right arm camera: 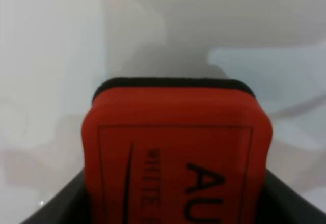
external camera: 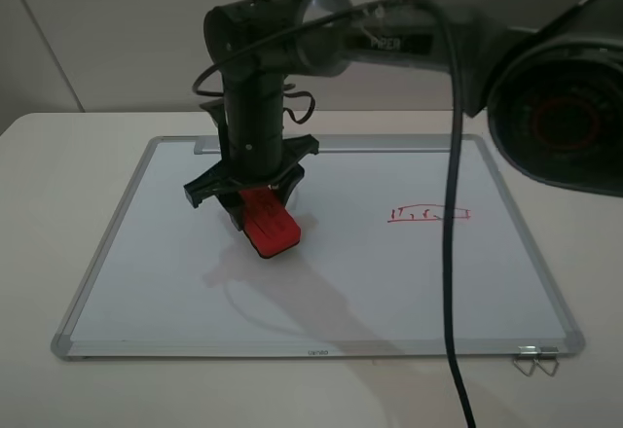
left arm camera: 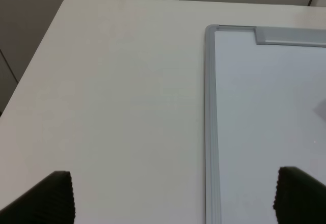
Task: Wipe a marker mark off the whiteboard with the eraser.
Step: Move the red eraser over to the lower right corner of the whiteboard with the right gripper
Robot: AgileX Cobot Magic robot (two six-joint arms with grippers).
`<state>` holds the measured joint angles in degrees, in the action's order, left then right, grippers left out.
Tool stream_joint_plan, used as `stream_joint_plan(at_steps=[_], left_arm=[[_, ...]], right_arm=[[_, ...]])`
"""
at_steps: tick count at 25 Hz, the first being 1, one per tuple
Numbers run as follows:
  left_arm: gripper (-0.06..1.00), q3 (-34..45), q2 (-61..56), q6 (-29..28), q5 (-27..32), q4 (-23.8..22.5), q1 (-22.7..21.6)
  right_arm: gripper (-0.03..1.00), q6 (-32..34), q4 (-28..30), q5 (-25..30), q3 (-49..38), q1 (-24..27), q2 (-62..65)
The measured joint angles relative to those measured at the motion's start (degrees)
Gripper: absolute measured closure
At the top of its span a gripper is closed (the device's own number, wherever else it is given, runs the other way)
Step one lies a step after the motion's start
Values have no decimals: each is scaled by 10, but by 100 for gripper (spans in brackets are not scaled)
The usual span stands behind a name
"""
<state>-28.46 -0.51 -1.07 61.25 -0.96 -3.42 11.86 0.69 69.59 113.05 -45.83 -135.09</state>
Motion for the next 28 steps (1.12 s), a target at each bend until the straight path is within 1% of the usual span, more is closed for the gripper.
stream_joint_plan(at_steps=[2,5,9,16,19,22,25,28], left_arm=[[16,0,0,0,0,0,0],[16,0,0,0,0,0,0],[16,0,0,0,0,0,0],[16,0,0,0,0,0,0],[16,0,0,0,0,0,0],[16,0,0,0,0,0,0],[16,0,0,0,0,0,0],[16,0,0,0,0,0,0]], right_arm=[[47,9,0,-1,-27,8,20],[47,26,12,-18,-109,33,63],[47,62,33,-71,-245,76,142],[47,118,72,-167,-489,180,286],[47,151,97,-200,-571,219,338],[47,172,113,-220,-627,244,369],[47,173,118,-232,-660,250,377],[47,173,130,-239,-674,250,377]])
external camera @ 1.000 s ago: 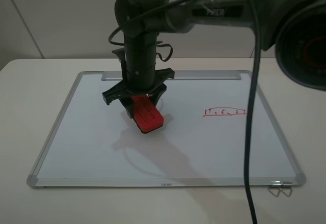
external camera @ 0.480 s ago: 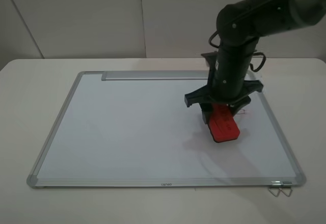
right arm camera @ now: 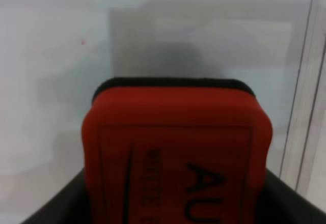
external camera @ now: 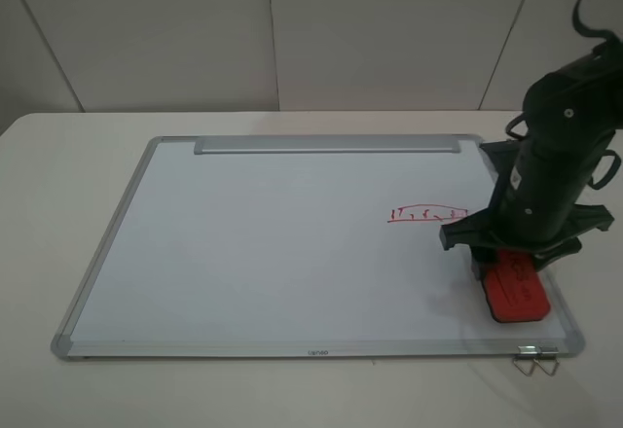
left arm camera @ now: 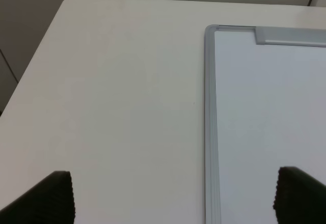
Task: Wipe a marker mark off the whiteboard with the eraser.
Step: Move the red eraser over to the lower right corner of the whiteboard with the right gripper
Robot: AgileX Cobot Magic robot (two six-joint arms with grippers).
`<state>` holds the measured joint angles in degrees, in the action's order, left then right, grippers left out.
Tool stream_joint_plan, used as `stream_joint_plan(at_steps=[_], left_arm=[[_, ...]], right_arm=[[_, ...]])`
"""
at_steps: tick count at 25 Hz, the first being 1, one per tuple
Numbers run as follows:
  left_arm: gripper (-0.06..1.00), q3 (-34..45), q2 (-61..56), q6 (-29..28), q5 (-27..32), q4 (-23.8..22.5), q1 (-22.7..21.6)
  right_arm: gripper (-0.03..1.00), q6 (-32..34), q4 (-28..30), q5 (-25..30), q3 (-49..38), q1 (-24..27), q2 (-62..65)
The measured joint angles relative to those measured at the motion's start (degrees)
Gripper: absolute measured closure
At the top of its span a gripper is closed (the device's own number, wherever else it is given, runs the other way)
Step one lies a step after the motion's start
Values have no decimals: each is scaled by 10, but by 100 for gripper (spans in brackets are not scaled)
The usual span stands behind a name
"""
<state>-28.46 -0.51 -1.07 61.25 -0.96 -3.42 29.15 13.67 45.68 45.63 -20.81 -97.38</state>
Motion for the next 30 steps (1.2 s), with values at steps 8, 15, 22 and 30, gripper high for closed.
stream_joint_plan(at_steps=[8,15,22,30], left_arm=[[16,0,0,0,0,0,0],[16,0,0,0,0,0,0],[16,0,0,0,0,0,0],[16,0,0,0,0,0,0]], right_arm=[[47,0,2,-16,-1,0,-9],[47,0,-1,-32,-1,0,-46],[47,1,-11,-34,-1,0,-47],[29,1,-11,-39,-1,0,-35]])
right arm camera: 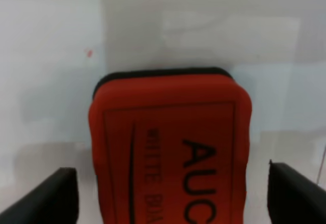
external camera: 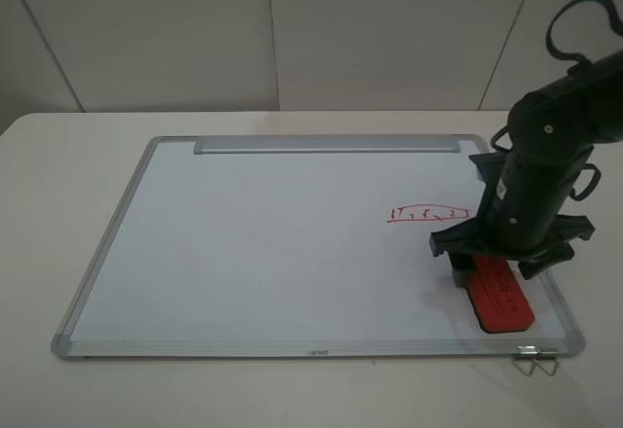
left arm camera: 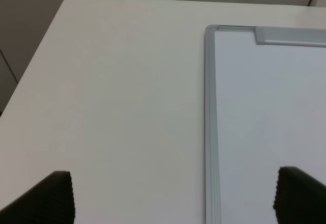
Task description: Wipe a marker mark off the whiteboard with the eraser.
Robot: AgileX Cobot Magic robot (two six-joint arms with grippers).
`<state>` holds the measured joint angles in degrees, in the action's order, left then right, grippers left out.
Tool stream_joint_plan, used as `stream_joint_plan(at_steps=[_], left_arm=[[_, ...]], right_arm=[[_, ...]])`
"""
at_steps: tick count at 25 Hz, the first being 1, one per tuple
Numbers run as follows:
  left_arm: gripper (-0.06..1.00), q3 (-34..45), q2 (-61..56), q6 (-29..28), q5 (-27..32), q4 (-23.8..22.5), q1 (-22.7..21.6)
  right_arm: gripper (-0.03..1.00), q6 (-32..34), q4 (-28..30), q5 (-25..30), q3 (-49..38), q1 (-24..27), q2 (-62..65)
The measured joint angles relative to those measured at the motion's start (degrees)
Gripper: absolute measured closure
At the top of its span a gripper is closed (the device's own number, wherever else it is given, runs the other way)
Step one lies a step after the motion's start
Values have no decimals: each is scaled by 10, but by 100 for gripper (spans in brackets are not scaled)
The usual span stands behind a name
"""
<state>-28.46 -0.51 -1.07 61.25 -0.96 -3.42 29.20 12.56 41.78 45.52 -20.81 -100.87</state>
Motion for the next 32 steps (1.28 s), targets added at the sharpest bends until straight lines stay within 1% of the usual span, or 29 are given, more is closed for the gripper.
stream_joint_plan(at_steps=[4,7,9,12,14,17,22,27,32], left_arm=[[16,0,0,0,0,0,0],[16,0,0,0,0,0,0],[16,0,0,0,0,0,0],[16,0,0,0,0,0,0],[16,0,0,0,0,0,0],[16,0,0,0,0,0,0],[16,0,0,0,0,0,0],[16,0,0,0,0,0,0],[16,0,0,0,0,0,0]], right_arm=[[27,0,2,-1,0,0,42],[26,-10,-2,10,0,1,92],[26,-35,-27,20,0,9,132],[26,-85,-67,42,0,35,207],[26,-113,-75,62,0,59,255],[26,-138,-76,97,0,101,334],[26,-158,-70,147,0,167,488],[26,-162,-44,198,0,176,640],[26,-162,-45,215,0,176,763]])
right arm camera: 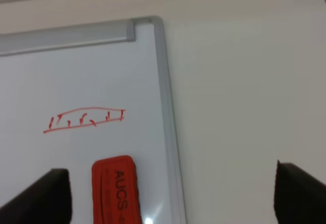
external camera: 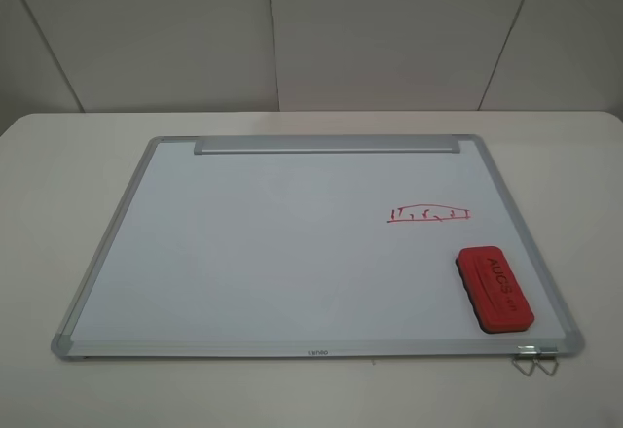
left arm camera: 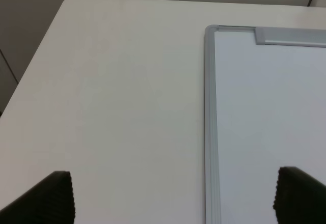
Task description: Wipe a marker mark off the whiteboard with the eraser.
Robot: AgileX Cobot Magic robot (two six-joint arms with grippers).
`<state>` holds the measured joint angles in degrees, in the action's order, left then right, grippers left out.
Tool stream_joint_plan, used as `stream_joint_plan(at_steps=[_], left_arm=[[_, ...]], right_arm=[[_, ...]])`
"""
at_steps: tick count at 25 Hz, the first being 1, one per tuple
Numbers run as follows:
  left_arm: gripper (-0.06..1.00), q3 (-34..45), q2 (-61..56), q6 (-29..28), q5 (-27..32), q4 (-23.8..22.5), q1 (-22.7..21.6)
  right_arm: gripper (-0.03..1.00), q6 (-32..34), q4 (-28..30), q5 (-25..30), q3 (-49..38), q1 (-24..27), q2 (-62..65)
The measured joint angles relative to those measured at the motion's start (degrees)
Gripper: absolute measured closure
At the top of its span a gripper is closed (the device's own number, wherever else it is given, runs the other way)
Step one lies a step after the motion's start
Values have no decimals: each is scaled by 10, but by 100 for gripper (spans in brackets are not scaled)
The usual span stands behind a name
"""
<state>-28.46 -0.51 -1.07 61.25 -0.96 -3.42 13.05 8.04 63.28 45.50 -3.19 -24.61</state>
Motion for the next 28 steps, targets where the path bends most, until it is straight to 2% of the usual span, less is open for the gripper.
stream_joint_plan(at_steps=[6,15,28], left_arm=[[16,0,0,0,0,0,0],[16,0,0,0,0,0,0],[16,0,0,0,0,0,0]], right_arm=[[26,-5,-20,3,-31,0,99],[26,-99,-58,-42,-142,0,234],[26,-105,-68,-29,-159,0,248]])
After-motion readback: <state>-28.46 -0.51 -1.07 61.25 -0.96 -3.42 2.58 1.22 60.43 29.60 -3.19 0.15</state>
